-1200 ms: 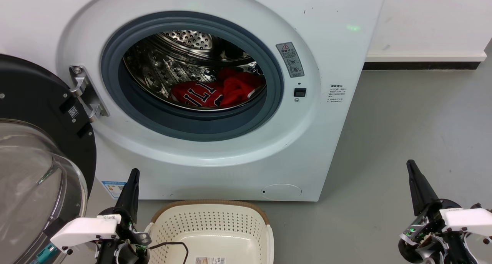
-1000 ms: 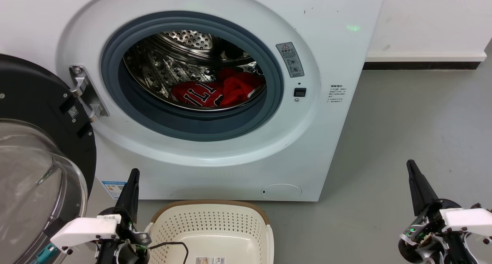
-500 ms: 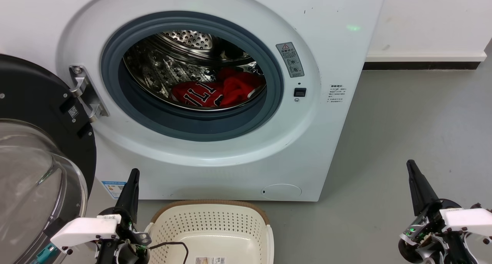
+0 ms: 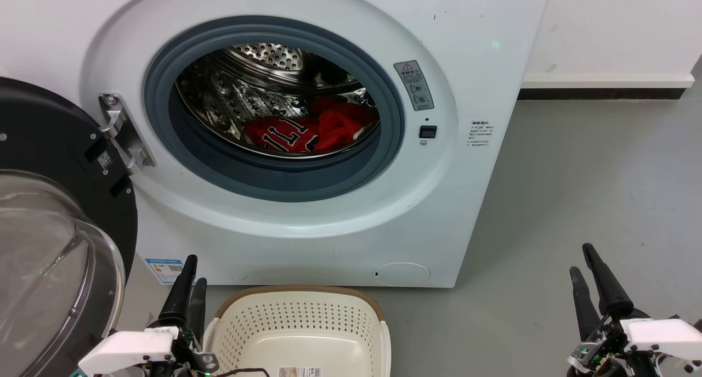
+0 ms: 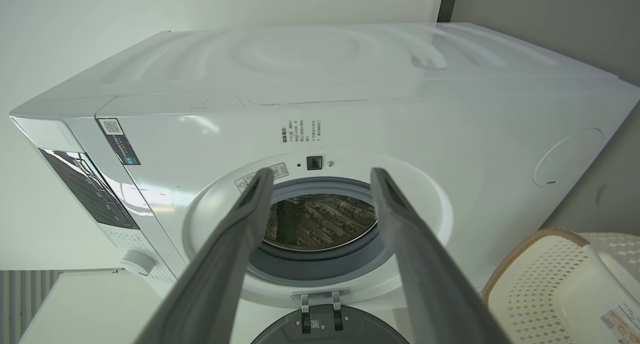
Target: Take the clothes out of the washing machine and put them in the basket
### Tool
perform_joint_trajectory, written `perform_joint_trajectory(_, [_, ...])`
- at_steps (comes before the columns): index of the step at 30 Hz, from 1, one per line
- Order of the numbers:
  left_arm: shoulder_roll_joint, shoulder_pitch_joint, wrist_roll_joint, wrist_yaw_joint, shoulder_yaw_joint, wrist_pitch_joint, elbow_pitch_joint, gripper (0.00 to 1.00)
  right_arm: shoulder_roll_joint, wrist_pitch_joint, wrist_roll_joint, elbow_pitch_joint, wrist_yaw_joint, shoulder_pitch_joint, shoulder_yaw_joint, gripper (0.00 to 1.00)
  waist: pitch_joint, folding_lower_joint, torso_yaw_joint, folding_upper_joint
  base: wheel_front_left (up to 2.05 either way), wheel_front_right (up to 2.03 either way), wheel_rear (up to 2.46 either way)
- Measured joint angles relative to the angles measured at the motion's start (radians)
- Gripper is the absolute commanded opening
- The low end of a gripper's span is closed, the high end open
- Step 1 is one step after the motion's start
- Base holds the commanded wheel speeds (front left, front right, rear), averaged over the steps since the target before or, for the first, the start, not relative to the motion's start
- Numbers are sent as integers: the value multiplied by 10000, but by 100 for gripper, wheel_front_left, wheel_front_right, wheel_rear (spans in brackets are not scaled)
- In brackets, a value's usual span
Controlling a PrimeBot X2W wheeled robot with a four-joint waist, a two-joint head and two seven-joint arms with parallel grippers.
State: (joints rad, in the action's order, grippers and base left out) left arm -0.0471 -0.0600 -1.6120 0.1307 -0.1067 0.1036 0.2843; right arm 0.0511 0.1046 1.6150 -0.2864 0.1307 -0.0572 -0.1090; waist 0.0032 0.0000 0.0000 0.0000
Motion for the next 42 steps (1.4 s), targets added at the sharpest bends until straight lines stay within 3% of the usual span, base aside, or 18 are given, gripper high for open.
perform_joint_trajectory(6, [0, -1, 619, -31, -75, -299, -249, 100, -6, -291, -621, 113, 0, 6, 52, 100, 14, 0, 4, 0, 0, 0, 0])
perform_joint_trajectory(30, [-4, 371, 5664, -1202, 497, -1312, -1649, 100, -19, -1312, -6345, 1774, 0, 430, 460, 100, 46, 2, 6, 0, 0, 0, 0])
perform_joint_trajectory(42, [-6, 578, 7599, -1499, 744, -1718, -1985, 100, -21, -1732, -8669, 2278, 0, 650, 711, 100, 58, 2, 18, 0, 0, 0, 0])
